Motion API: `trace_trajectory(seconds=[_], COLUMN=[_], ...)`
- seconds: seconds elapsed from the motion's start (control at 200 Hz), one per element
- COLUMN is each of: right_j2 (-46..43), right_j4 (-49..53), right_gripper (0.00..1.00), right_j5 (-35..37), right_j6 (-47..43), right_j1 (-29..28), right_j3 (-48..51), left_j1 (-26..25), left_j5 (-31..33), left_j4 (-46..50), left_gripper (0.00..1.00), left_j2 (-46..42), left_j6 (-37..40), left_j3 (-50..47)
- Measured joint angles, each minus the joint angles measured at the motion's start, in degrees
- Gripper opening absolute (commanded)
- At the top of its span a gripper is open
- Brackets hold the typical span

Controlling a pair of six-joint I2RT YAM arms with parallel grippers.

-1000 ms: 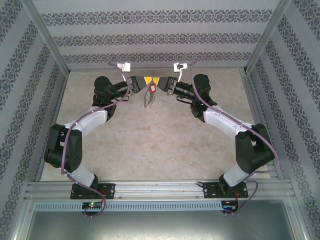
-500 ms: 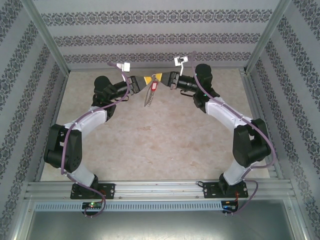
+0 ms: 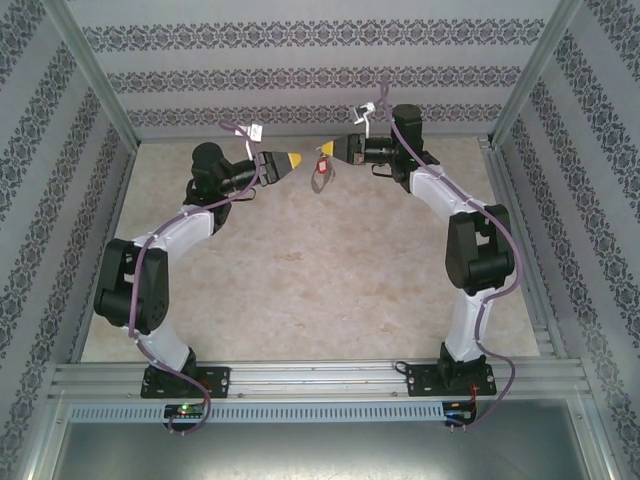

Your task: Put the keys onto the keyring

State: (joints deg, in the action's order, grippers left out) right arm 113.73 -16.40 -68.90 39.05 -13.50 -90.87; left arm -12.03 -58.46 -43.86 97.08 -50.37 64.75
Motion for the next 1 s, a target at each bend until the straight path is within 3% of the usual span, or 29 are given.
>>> trace_trajectory(seconds=[0.285, 0.999], right_j2=[0.35, 0.35], right_j4=[1.29, 2.97], right_gripper=[0.0, 0.0], right_j5=[-3.5, -3.63], right_j6=[-0.31, -2.27], right_j1=[-0.66, -3.28], right_j3=[-1.66, -1.66], left_j1=[0.15, 0.04], left_j5=[-1.42, -2.82], left_j4=[4.87, 3.06], left_gripper=[0.32, 0.31], left_j2=[4.11, 5.44], left_j6=[2.43, -0.33], left_j3=[3.37, 3.91])
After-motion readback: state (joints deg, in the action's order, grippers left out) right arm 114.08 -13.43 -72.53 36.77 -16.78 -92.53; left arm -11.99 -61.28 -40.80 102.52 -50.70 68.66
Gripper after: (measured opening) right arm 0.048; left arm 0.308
